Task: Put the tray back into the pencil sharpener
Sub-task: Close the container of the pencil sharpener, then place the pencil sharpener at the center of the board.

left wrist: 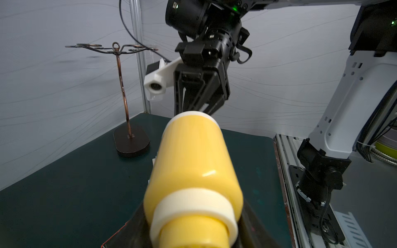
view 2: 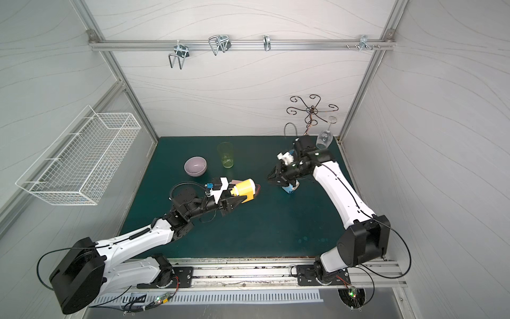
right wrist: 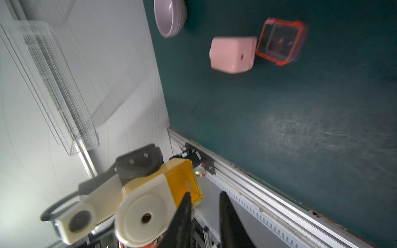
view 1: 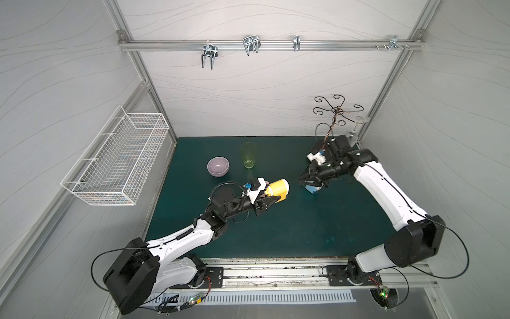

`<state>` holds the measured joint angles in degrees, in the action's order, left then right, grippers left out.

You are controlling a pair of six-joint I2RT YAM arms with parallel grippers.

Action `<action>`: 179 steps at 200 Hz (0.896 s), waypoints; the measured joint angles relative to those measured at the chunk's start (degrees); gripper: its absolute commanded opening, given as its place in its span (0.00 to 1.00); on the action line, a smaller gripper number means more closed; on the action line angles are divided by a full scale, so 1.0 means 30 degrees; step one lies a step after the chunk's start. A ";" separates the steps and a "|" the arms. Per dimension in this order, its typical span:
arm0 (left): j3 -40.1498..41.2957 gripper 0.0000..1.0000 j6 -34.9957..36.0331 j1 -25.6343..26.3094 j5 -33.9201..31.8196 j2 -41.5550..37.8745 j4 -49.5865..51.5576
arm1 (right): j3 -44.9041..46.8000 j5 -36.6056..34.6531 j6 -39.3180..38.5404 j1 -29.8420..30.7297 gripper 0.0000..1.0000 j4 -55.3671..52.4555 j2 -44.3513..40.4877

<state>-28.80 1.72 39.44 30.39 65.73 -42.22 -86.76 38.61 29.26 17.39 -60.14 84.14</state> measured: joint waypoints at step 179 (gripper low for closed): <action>-0.1209 0.00 0.4182 0.0262 0.5537 -0.0372 0.6448 | 0.1377 -0.2994 -2.4982 0.8604 0.67 -0.0466 -0.3308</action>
<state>-32.42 14.26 40.23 47.00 64.62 -22.87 -82.63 29.63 -45.69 43.20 -61.54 74.22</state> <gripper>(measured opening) 0.477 0.685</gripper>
